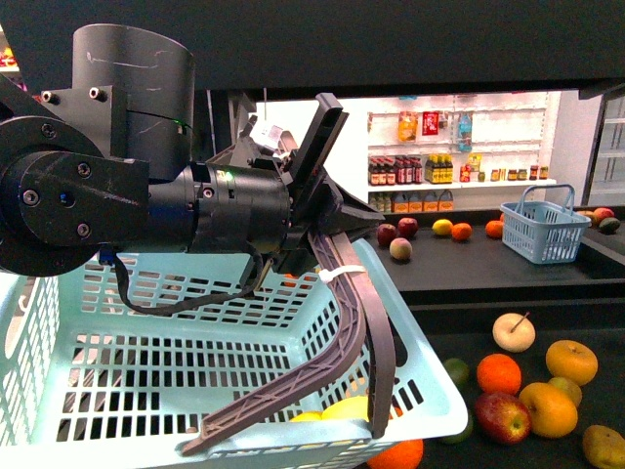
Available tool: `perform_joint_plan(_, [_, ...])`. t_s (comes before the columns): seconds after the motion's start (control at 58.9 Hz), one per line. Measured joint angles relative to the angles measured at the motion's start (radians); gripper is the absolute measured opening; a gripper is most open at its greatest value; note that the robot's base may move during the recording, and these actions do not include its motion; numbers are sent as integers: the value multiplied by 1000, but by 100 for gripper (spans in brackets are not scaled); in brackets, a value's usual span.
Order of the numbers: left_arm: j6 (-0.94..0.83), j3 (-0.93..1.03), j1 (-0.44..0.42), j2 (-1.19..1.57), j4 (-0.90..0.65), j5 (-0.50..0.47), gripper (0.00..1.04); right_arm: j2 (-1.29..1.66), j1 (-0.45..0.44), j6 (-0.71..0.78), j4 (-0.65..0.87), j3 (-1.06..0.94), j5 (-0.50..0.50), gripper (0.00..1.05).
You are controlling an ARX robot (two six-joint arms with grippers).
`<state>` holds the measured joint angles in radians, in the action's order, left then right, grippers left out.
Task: Pick lemon from shelf
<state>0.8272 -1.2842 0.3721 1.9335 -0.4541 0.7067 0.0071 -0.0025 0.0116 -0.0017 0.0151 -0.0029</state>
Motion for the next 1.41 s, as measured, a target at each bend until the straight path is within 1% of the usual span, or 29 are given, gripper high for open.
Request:
perform_joint_plan(0.136, [0,0,0,0,0,0,6,0,0,0,0,0,0,3])
perform_joint_plan(0.305, [0,0,0,0,0,0,6,-1,0,0,0,0,0,29])
perform_joint_plan(0.339, [0,0,0,0,0,0,6,-1,0,0,0,0,0,36])
perform_joint_plan(0.492, [0,0,0,0,0,0,6,-1,0,0,0,0,0,59])
perform_joint_plan(0.526, [0,0,0,0,0,0,6,-1,0,0,0,0,0,66])
perform_joint_plan(0.543, [3,0,1,0,-4,-8,6,-1,0,0,0,0,0,69])
perform_joint_plan(0.594, [58,9,4,0,-56,-140,6,-1,0,0,0,0,0,81])
perform_joint_plan(0.611, [79,9,4,0,-67,-179,6,-1,0,0,0,0,0,83])
perform_joint_plan(0.679, [116,9,-7,0,-102,-256,6,-1,0,0,0,0,0,94])
perform_joint_plan(0.713, [143,9,-19,1,-125,-291,6,-1,0,0,0,0,0,98])
perform_joint_plan(0.781, [210,7,-53,3,-185,-380,6,-1,0,0,0,0,0,97])
perform_joint_plan(0.848, [316,-2,-122,8,-253,-480,6,-1,0,0,0,0,0,97])
perform_joint_plan(0.916, [400,-8,-180,16,-287,-513,6,-1,0,0,0,0,0,97])
perform_joint_plan(0.984, [461,-8,-228,19,-310,-577,6,-2,0,-1,0,0,-1,97])
perform_joint_plan(1.001, [491,-8,-256,19,-325,-591,6,-1,0,0,0,0,0,97])
perform_joint_plan(1.052, [538,-8,-322,19,-365,-603,6,-2,0,0,0,0,0,97])
perform_joint_plan(1.12, [573,0,-394,18,-410,-593,6,-2,0,-1,0,0,0,97])
perform_joint_plan(1.307, [627,63,-526,18,-476,-558,6,-2,0,-1,0,0,0,97])
perform_joint_plan(1.408, [653,113,-589,18,-544,-494,6,-2,0,0,0,0,0,97])
